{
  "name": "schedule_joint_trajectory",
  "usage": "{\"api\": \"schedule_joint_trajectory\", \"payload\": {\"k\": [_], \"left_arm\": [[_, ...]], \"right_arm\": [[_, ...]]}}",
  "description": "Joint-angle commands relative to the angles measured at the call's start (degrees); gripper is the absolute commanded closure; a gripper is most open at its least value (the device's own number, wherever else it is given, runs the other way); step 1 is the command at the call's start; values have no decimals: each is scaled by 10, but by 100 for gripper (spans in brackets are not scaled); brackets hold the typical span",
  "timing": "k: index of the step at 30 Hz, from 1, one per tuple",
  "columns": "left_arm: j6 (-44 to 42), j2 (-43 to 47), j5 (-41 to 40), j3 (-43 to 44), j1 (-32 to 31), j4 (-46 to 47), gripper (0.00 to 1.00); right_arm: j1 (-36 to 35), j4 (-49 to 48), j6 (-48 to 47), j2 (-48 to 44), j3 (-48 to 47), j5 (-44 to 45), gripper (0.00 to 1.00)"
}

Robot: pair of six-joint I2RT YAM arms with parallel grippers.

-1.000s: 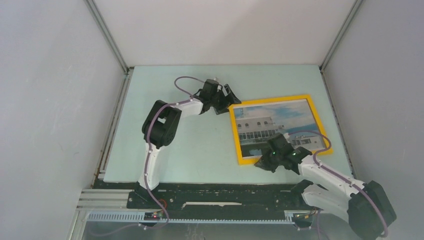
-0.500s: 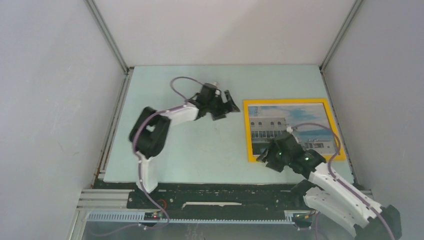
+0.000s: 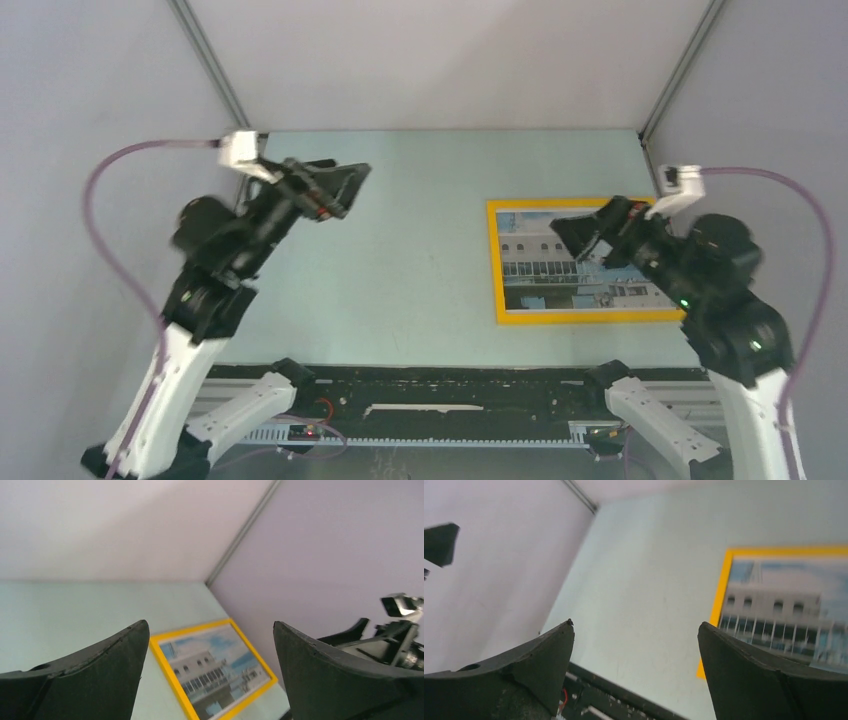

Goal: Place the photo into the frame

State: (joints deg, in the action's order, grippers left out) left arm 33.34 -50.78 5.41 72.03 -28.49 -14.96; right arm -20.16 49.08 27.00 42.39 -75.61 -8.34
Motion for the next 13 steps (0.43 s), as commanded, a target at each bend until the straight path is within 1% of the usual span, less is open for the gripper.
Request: {"api": "schedule_joint_trajectory", "payload": {"k": [1, 4, 6, 10, 13], "left_arm": [[-77, 78, -87, 49, 1, -96, 0], [-90, 135, -119, 60, 2, -98, 0], [-93, 158, -127, 61, 1, -91, 0], [-100, 177, -132, 63, 1, -86, 0], [-103, 179, -135, 62, 2, -92, 0]], "right_arm": [[2, 32, -80, -23, -107, 9, 0], [2, 26, -85, -42, -141, 25, 0], [2, 10, -79, -63, -141, 37, 0], [2, -25, -76, -107, -115, 47, 0], [2, -32, -77, -124, -102, 65, 0]]}}
